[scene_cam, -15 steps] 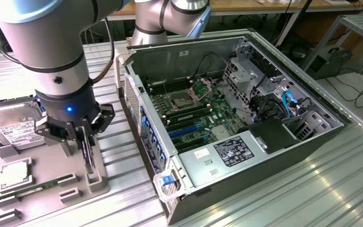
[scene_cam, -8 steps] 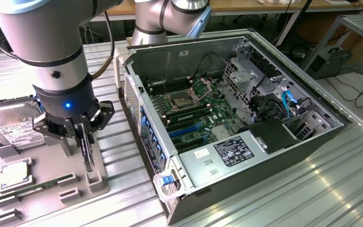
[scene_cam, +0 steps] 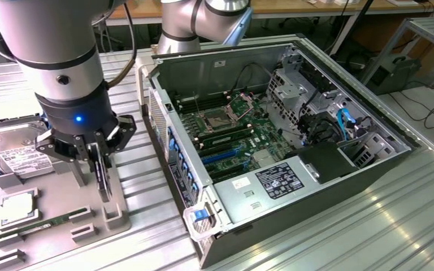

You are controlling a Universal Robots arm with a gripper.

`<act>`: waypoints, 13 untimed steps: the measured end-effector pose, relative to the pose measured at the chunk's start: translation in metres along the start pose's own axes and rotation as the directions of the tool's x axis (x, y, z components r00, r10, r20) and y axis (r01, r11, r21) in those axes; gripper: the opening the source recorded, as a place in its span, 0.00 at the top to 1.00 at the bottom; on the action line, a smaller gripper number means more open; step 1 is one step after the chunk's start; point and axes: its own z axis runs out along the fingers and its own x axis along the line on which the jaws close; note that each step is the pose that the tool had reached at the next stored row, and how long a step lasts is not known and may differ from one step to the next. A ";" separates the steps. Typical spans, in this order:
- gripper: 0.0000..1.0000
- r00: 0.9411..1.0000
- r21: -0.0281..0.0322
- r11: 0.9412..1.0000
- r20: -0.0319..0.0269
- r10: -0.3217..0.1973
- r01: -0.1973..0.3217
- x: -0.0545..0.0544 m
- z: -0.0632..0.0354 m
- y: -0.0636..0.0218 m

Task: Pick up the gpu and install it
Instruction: 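Pick up the gpu and move the gpu toward the slot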

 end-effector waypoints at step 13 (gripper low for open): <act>0.73 1.000 0.000 1.000 0.000 0.000 0.000 0.000 -0.0197 0.0003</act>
